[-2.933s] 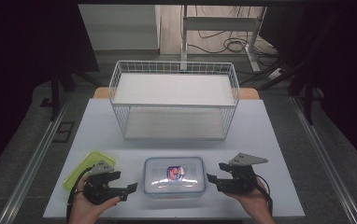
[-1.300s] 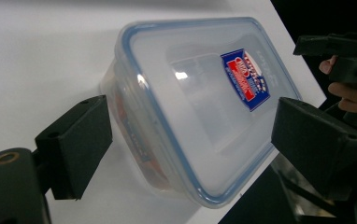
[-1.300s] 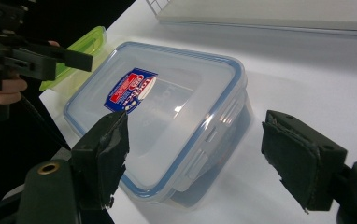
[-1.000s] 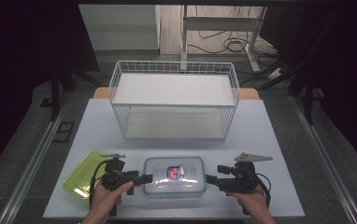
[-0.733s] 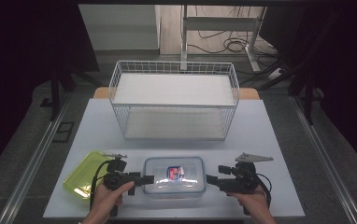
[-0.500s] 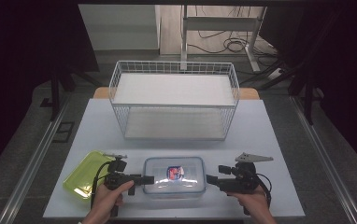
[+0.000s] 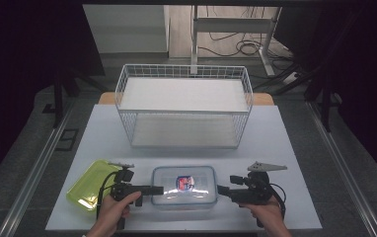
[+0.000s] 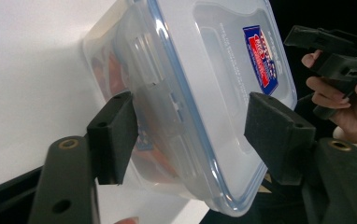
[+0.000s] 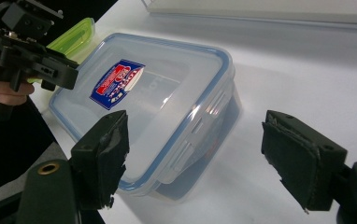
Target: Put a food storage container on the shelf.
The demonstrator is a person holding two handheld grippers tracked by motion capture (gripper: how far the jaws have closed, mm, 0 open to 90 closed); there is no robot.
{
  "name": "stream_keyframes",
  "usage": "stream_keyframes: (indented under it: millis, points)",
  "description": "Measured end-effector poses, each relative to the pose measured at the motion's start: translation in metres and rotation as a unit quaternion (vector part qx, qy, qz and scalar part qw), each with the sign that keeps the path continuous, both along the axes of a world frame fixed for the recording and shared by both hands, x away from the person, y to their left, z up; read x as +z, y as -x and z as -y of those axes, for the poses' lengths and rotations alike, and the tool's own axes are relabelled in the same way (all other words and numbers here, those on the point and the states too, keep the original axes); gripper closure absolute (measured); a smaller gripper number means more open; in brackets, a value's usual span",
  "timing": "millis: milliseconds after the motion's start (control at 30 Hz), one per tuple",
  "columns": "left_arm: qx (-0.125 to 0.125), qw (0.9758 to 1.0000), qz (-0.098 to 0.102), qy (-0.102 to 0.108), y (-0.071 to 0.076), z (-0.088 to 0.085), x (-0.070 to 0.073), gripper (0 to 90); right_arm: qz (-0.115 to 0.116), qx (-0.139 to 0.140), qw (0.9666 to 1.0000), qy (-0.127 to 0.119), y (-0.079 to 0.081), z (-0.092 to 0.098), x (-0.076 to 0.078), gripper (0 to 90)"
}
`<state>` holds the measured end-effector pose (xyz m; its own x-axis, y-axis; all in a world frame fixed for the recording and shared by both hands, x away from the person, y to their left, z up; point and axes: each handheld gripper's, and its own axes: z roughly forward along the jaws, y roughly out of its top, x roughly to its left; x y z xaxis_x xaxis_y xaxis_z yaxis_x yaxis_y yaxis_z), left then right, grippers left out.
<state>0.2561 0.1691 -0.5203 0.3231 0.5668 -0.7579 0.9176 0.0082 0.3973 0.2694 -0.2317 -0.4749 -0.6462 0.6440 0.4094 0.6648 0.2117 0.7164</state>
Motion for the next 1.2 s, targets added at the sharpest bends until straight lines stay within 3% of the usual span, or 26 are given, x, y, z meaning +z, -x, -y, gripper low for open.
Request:
stream_keyframes:
  millis: [167,400,500,533,567,600,667,700,800,1000,1100,1200]
  points:
    - [-0.003,1.0,-0.002,0.001,-0.001,-0.001,0.0,36.8,-0.011,0.0,0.9999,-0.001,-0.004,-0.002,-0.002,23.2]
    - [-0.008,0.9999,-0.005,0.007,-0.001,-0.004,-0.001,38.7,-0.088,0.027,0.9955,-0.021,-0.023,-0.011,-0.016,18.7]
    - [-0.009,0.9999,-0.004,0.009,-0.001,-0.004,-0.001,39.5,-0.102,0.035,0.994,-0.019,-0.026,-0.015,-0.02,18.0]
    - [-0.008,0.9999,-0.005,0.01,-0.001,-0.005,-0.001,39.8,-0.116,0.036,0.9923,-0.023,-0.03,-0.017,-0.025,17.9]
    - [-0.008,0.9999,-0.005,0.01,-0.001,-0.005,-0.001,39.9,-0.116,0.036,0.9923,-0.023,-0.03,-0.017,-0.025,17.9]
    - [-0.009,0.9999,-0.005,0.011,-0.001,-0.005,-0.001,40.1,-0.135,0.038,0.9897,-0.03,-0.035,-0.019,-0.029,18.2]
    - [-0.009,0.9999,-0.005,0.011,-0.001,-0.005,-0.001,40.3,-0.141,0.04,0.9886,-0.036,-0.037,-0.021,-0.031,18.2]
    - [-0.009,0.9999,-0.005,0.012,-0.001,-0.005,-0.001,40.4,-0.155,0.039,0.986,-0.045,-0.04,-0.023,-0.034,18.2]
    - [-0.009,0.9999,-0.005,0.012,-0.001,-0.005,-0.001,40.4,-0.171,0.047,0.983,-0.049,-0.041,-0.026,-0.037,18.5]
    - [-0.008,0.9999,-0.005,0.012,-0.001,-0.005,-0.002,39.9,-0.2,0.041,0.977,-0.062,-0.041,-0.023,-0.036,27.6]
    - [-0.009,0.9999,-0.005,0.013,-0.001,-0.005,-0.002,39.9,-0.2,0.035,0.9763,-0.075,-0.041,-0.017,-0.034,38.6]
    - [-0.009,0.9998,-0.005,0.014,-0.001,-0.006,-0.001,40.6,-0.207,0.029,0.9739,-0.088,-0.04,-0.014,-0.034,41.4]
